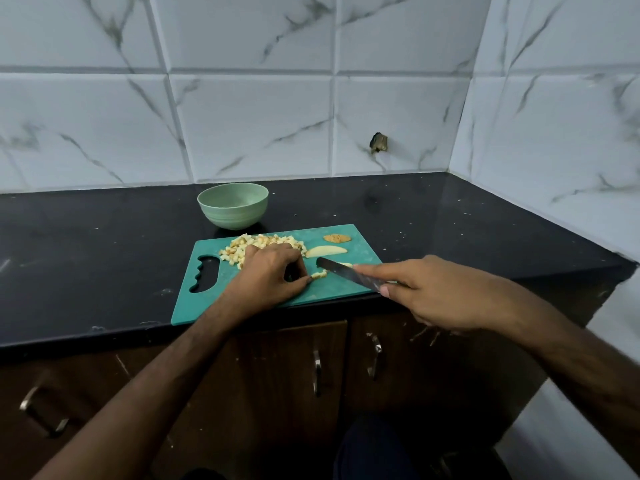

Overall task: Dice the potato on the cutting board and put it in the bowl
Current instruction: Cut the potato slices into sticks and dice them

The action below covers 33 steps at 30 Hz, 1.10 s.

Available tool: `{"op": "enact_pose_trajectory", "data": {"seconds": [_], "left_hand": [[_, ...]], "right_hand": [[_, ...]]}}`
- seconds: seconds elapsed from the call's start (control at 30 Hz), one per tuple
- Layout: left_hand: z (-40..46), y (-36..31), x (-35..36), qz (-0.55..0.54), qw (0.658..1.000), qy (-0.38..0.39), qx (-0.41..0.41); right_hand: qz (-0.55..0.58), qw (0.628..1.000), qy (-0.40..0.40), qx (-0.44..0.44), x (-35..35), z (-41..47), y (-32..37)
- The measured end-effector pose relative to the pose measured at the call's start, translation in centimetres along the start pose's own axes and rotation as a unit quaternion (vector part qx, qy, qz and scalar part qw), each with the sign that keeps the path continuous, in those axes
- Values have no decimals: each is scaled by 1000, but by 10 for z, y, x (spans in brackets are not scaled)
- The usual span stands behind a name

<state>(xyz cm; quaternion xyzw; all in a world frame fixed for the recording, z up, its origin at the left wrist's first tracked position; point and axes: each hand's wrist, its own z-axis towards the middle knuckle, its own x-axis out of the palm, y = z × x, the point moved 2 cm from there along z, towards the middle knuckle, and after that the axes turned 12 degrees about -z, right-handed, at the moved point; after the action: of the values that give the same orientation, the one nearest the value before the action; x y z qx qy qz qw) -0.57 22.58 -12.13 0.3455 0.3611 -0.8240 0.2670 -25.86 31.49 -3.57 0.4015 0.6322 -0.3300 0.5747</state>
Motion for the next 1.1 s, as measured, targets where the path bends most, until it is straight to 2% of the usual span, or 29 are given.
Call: {"op": "enact_pose_trajectory", "data": {"seconds": [0.27, 0.43, 0.53, 0.63, 0.73, 0.87, 1.0, 1.1], "left_hand": [[-2, -2, -1, 7, 1000, -2, -6], [-3, -2, -2, 25, 1000, -9, -1], [-6, -4, -2, 51, 998, -16, 19], [-6, -9, -4, 72, 997, -18, 37], [-2, -9, 0, 57, 996, 24, 61], [5, -16, 8, 62, 987, 75, 128], [15, -22, 11, 102, 974, 85, 185], [18, -18, 6, 147, 964, 65, 213]], "right_hand": [[-38, 999, -8, -6, 23, 10, 11], [2, 999, 44, -2, 7, 1, -5], [46, 998, 37, -2, -2, -2, -19], [115, 993, -15, 8, 1, 6, -34], [206, 975, -74, 18, 14, 22, -52], [294, 941, -160, 57, 35, 48, -75], [353, 899, -237, 103, 46, 73, -91], [415, 858, -280, 116, 50, 86, -93]]}}
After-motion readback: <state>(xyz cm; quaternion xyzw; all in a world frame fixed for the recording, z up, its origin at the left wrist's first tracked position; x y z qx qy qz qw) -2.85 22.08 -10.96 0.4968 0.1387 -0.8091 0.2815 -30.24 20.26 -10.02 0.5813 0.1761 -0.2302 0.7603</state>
